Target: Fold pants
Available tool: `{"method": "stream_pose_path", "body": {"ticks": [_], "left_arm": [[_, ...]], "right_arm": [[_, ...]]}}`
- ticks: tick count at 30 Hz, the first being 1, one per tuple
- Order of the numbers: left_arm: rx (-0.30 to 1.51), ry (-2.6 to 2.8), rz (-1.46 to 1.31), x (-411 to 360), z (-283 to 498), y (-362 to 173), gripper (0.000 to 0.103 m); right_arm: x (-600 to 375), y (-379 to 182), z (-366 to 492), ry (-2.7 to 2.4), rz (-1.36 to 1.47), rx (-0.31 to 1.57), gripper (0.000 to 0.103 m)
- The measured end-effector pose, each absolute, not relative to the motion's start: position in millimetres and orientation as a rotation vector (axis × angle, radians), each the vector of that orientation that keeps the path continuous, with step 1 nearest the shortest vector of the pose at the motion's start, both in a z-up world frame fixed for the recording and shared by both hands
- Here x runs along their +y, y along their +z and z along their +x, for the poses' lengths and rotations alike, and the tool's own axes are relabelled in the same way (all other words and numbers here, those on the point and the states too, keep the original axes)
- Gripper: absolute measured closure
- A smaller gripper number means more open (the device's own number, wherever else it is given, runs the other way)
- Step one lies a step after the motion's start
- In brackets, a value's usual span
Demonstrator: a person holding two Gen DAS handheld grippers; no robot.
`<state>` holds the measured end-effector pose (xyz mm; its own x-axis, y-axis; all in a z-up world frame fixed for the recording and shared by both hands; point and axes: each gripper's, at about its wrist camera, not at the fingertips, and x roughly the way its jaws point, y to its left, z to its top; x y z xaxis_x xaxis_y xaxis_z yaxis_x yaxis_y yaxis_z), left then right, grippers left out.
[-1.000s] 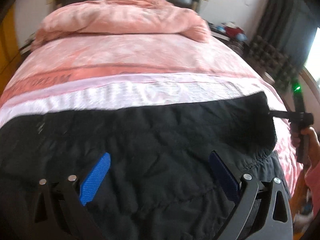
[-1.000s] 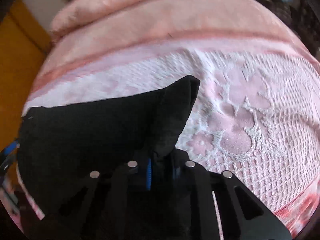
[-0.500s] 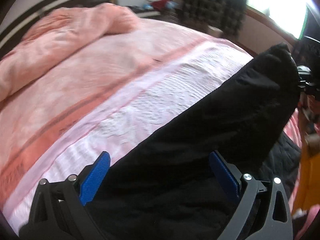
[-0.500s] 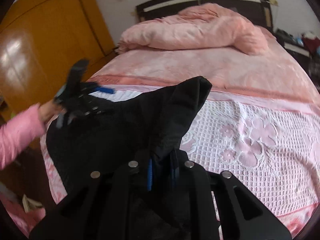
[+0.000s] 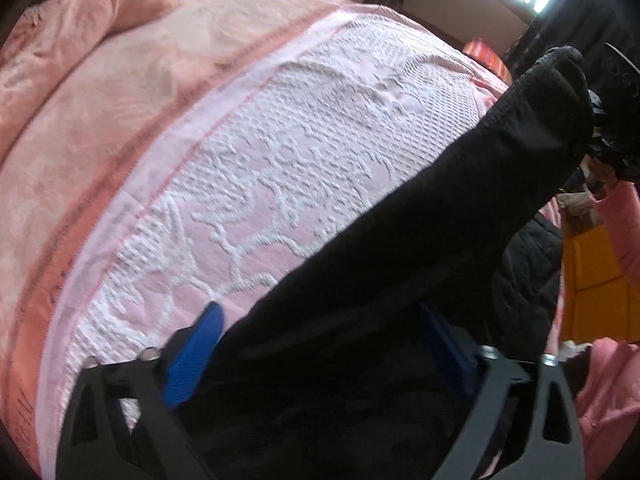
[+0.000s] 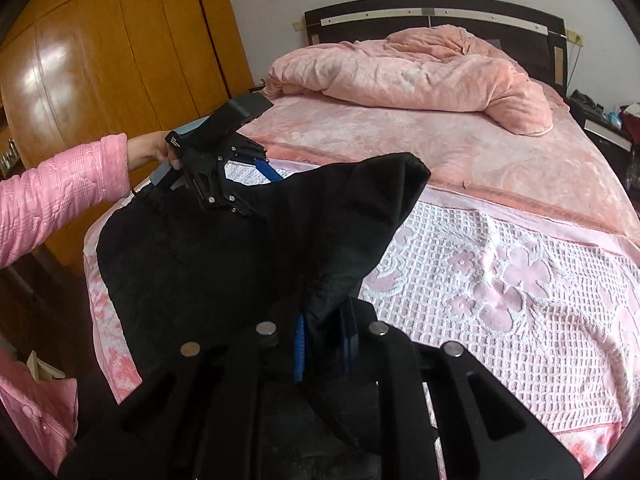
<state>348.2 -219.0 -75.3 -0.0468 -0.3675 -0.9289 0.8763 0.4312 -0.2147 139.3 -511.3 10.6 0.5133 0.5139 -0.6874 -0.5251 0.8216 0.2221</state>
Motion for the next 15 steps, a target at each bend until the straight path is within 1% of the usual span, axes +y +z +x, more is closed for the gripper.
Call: {"method": "stream_pose_path", "body": {"ticks": [1, 3, 4, 5, 6, 9, 13, 15], "left_arm": [[1.239, -1.086, 0.536, -217.8, 348.2, -76.8, 0.027], [1.239, -1.089, 0.538, -213.5, 345.9, -78.4, 0.06], [1.235, -1.098, 0.537, -211.1, 343.9, -78.3, 0.069], [1.216, -1.102, 0.534, -207.8, 340.7, -76.6, 0.087], [1.198, -1.102, 0.528, -205.1, 339.3, -74.8, 0.09], [1.126, -1.067, 0.458, -191.9, 332.2, -62.6, 0.095], [0.984, -0.938, 0.401, -170.9, 322.1, -30.4, 0.096], [0.836, -0.787, 0.438, -165.3, 309.4, -1.5, 0.096]], "right_arm": [[-512.5, 11.0, 138.5, 0.626, -0.009, 0.819, 0.091], [-513.8, 13.9, 135.6, 0.626, -0.007, 0.809, 0.091], [-514.0, 14.9, 134.2, 0.626, -0.009, 0.807, 0.091], [-514.4, 16.5, 132.6, 0.624, -0.011, 0.802, 0.09], [-514.6, 17.0, 131.3, 0.621, -0.009, 0.799, 0.09], [-518.0, 19.1, 132.0, 0.607, 0.019, 0.788, 0.09], [-519.8, 23.3, 143.5, 0.528, 0.046, 0.768, 0.09], [-513.9, 26.8, 151.1, 0.466, 0.026, 0.734, 0.089]]}}
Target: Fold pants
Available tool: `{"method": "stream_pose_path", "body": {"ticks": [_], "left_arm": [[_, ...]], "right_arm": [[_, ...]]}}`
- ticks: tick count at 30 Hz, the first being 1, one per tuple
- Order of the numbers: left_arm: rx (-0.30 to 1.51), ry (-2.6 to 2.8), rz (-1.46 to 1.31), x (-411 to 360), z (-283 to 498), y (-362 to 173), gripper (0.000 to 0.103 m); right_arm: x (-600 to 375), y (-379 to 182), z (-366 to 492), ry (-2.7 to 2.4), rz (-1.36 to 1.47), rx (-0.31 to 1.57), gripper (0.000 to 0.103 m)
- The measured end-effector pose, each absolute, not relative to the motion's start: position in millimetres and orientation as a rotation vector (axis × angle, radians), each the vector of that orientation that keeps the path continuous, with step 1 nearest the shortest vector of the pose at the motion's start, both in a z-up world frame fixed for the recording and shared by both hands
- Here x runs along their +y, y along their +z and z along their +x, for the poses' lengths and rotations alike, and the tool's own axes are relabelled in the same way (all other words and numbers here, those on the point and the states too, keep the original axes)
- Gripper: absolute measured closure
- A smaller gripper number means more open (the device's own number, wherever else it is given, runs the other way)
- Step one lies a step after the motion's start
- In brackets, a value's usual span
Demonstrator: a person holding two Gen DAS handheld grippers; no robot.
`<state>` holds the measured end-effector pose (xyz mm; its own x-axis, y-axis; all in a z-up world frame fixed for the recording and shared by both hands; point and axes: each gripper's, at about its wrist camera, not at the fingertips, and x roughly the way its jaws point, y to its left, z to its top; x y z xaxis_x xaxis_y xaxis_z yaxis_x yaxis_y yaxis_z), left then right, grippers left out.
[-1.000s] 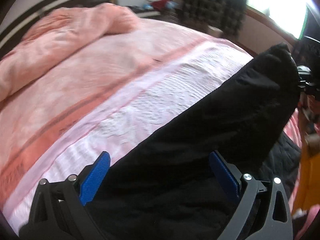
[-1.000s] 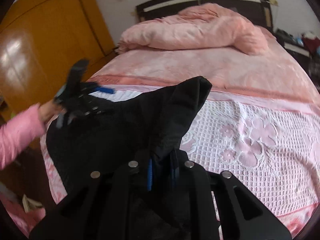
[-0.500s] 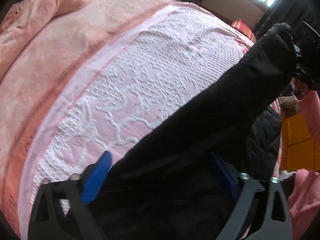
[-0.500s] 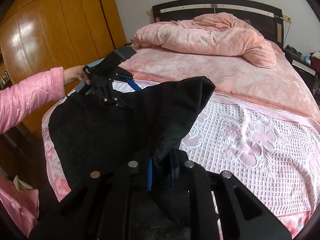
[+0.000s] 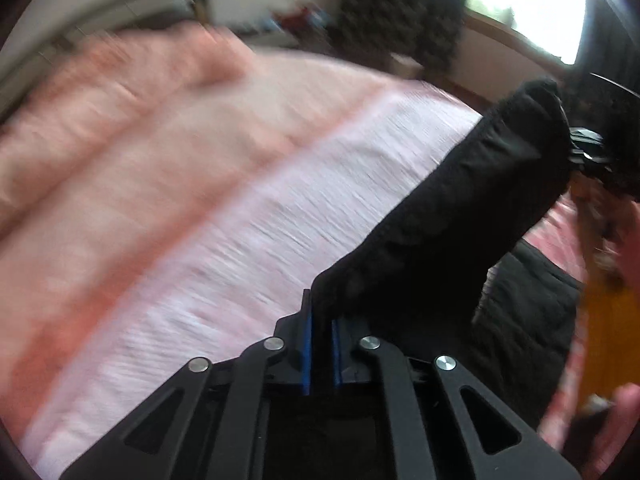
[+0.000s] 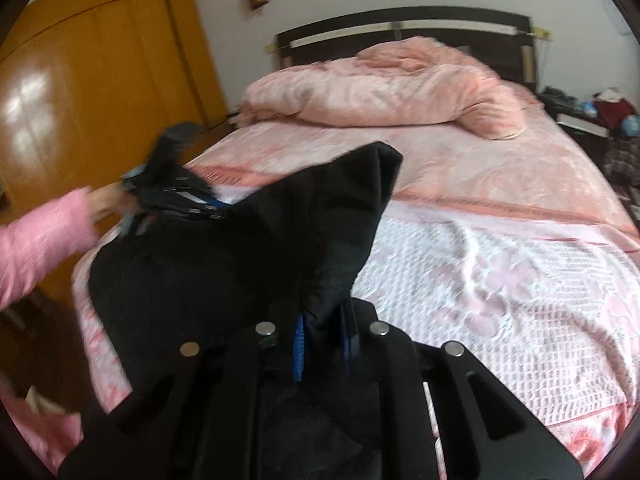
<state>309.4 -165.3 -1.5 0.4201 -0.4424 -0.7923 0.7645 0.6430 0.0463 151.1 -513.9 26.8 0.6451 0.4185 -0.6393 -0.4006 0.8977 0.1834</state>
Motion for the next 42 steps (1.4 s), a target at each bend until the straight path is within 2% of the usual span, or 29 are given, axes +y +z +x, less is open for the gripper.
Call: {"method": "stream_pose_path", "body": {"ticks": [3, 5, 10, 17, 24, 27, 30, 35, 39, 41, 42], "left_arm": [[0.623, -0.526, 0.468, -162.9, 274.7, 30.0, 0.096], [0.534, -0.441, 0.55, -169.9, 243.1, 26.5, 0.096], [0.564, -0.477, 0.619, -181.7, 164.7, -23.9, 0.096], [0.481, -0.593, 0.645, -173.3, 59.6, -38.0, 0.096], [0.608, -0.727, 0.654, -191.7, 1.8, -76.4, 0.096], [0.671, -0.729, 0.621, -192.0, -1.9, -94.9, 0.095], [0.706, -0.717, 0.58, -189.2, 0.2, -105.1, 0.095], [0.711, -0.712, 0.534, -185.0, 5.0, -106.2, 0.094], [0.727, -0.716, 0.517, -182.3, 7.2, -109.5, 0.094], [0.726, -0.713, 0.524, -182.8, 3.3, -113.0, 0.094], [0.728, -0.711, 0.522, -182.5, 1.1, -114.6, 0.094]], "right_arm": [[-500.5, 23.2, 159.1, 0.368, -0.047, 0.686, 0.085], [-495.9, 8.0, 162.8, 0.299, -0.089, 0.686, 0.085], [-508.9, -46.7, 146.2, 0.267, -0.06, 0.812, 0.088], [-534.3, -64.5, 68.5, 0.296, 0.071, 0.84, 0.09], [-544.1, -94.1, 22.8, 0.241, 0.097, 0.98, 0.089], [-545.2, -103.6, 5.7, 0.211, 0.099, 1.037, 0.086], [-547.7, -105.4, -15.0, 0.138, 0.028, 1.085, 0.071], [-572.0, -86.5, -29.9, -0.01, 0.024, 1.101, 0.072], [-566.8, -51.4, -32.8, -0.043, 0.088, 1.02, 0.071], [-544.1, -35.3, -26.0, 0.06, 0.176, 0.969, 0.065], [-529.8, -33.3, -20.1, 0.108, 0.206, 0.97, 0.057]]}}
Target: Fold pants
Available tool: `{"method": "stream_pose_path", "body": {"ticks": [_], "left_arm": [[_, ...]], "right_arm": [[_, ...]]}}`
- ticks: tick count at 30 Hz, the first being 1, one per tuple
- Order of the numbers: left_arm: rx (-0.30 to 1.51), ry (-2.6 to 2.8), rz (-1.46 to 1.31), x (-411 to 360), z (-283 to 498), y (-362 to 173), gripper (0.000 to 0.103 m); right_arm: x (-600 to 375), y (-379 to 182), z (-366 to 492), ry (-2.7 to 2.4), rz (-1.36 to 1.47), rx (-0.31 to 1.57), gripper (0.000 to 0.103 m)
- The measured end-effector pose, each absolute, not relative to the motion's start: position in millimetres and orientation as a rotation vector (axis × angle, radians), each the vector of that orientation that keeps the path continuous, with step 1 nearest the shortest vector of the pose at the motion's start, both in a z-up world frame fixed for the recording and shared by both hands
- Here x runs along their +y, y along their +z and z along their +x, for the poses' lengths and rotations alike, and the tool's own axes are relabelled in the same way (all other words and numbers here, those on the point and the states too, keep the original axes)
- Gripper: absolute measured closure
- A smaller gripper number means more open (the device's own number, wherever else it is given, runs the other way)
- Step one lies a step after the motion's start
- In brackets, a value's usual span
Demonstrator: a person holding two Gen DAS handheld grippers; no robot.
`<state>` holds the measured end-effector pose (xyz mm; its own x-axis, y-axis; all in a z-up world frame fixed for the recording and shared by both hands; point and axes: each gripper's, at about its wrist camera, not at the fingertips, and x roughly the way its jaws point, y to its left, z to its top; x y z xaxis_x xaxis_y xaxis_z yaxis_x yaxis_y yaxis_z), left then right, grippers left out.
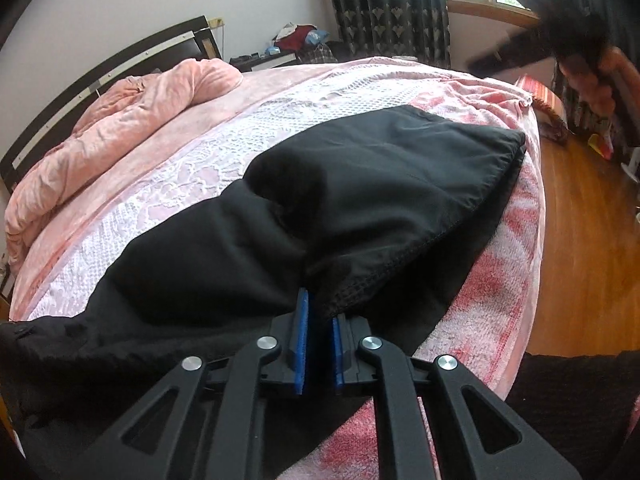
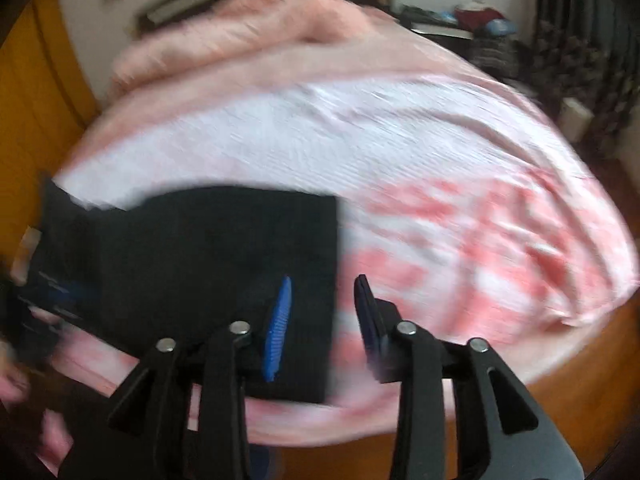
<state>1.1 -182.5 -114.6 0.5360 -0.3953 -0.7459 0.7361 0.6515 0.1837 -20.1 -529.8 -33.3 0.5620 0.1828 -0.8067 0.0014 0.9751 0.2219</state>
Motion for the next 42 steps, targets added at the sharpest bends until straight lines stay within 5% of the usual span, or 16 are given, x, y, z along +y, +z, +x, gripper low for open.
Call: {"method": "stream_pose_path", "body": {"ticks": [8, 16, 19, 23, 24, 30, 42], "left_arm": [[0.737, -0.699, 0.483, -180.5, -1.8, -118.0, 0.093], [0.784, -0.696, 0.445, -175.4, 2.4, -128.4, 0.089], [0.822, -0.682, 0.428, -171.3, 1.0, -127.6, 0.072], [0.85, -0.65, 0.319, -148.6, -4.8, -110.1, 0.023], [0.848, -0.615, 0.291, -138.1, -5.4, -103.7, 0.017], [0.892, -0.354, 0.062, -50.9, 32.4, -69.5, 0.006], [1.065, 0.054, -0.275, 74.1, 189.0, -61.4, 0.006]], "right_arm": [[-378.8, -73.9, 40.8, 0.423, 0.274, 1.111, 0.06], [-334.5, -120.0, 66.9, 0.406, 0.197, 1.289, 0.062], [-340.7, -136.1, 55.7, 0.406, 0.211, 1.305, 0.062], [-345.6, -140.8, 52.4, 0.405, 0.237, 1.288, 0.062], [-345.9, -141.0, 52.7, 0.407, 0.237, 1.287, 0.062], [-349.0, -141.0, 52.0, 0.42, 0.25, 1.282, 0.062], [-355.6, -140.1, 48.0, 0.434, 0.262, 1.273, 0.062]]}}
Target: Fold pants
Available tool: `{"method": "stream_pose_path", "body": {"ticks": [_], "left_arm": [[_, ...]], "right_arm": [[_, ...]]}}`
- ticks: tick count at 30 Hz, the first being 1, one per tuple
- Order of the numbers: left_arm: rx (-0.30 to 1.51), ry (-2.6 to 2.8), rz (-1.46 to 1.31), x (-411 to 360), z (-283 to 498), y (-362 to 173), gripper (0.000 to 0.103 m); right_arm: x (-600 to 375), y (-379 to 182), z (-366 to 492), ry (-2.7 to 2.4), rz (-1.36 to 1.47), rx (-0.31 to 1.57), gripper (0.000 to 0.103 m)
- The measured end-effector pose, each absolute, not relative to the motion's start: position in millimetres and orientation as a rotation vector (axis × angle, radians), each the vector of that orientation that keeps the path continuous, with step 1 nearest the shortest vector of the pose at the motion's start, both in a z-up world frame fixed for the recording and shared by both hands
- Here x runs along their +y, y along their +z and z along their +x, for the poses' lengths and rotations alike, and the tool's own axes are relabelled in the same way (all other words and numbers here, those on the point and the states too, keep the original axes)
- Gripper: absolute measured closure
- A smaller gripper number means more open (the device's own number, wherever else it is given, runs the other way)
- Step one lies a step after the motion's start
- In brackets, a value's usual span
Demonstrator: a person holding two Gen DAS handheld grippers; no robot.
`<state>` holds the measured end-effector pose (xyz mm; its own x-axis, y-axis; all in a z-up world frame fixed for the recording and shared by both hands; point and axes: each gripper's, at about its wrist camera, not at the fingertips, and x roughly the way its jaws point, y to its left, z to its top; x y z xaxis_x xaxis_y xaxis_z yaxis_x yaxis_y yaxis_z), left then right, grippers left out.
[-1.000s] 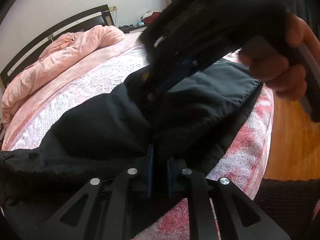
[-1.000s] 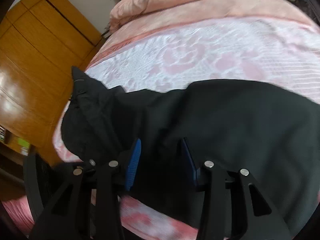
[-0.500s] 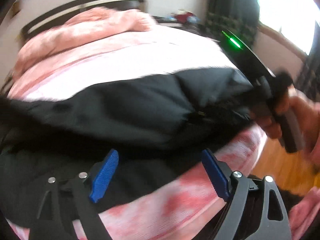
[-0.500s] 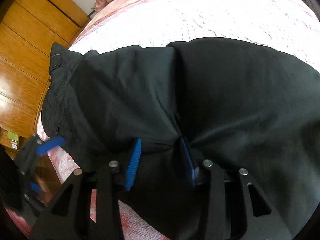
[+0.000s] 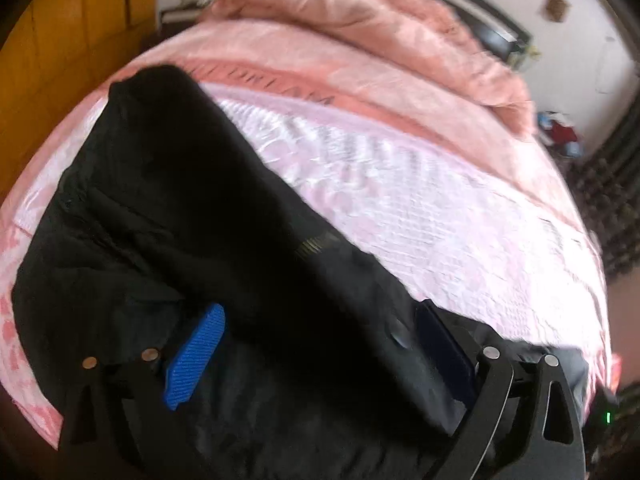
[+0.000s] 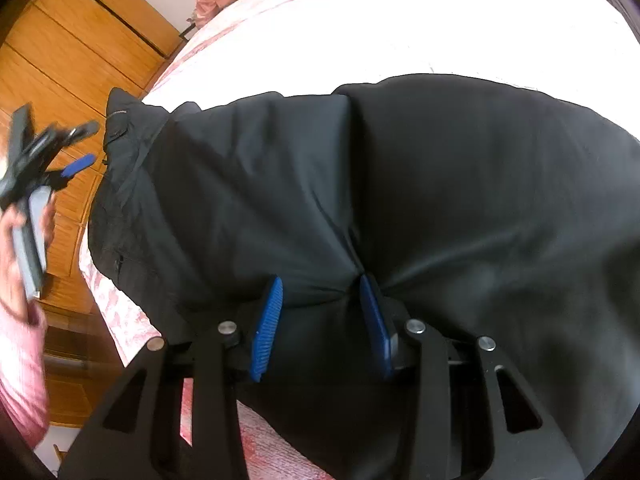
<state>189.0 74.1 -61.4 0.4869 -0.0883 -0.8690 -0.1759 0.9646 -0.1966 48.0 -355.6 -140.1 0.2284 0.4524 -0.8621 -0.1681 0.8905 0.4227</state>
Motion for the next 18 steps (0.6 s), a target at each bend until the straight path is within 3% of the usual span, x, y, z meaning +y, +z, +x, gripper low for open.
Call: {"method": "stream_pose_path", "body": {"ticks": [4, 6, 7, 8, 12, 15, 18], "left_arm": [[1.119, 0.073, -0.284, 78.5, 211.0, -76.8, 0.01], [1.142, 0.054, -0.28, 75.1, 214.3, -82.3, 0.04], [1.159, 0.034, -0.289, 75.9, 215.5, -86.9, 0.047], [1.167, 0.029, -0.293, 75.5, 217.8, -89.4, 0.052], [1.211, -0.044, -0.303, 57.0, 218.4, -98.0, 0.052], [1.199, -0.061, -0.274, 46.0, 215.1, -99.5, 0.071], [1.17, -0.081, -0.318, 49.8, 208.5, -97.0, 0.082]], "right_arm": [[-359.9, -140.0, 47.3, 0.439, 0.266, 1.273, 0.062], [-361.6, -140.0, 46.6, 0.441, 0.266, 1.274, 0.062], [-361.7, -140.0, 46.6, 0.44, 0.266, 1.274, 0.062], [-362.1, -139.9, 46.4, 0.438, 0.264, 1.275, 0.062], [-356.2, -138.1, 47.2, 0.425, 0.241, 1.279, 0.062], [-351.6, -136.3, 46.7, 0.41, 0.211, 1.281, 0.062], [-350.8, -135.9, 45.1, 0.404, 0.208, 1.28, 0.062]]}}
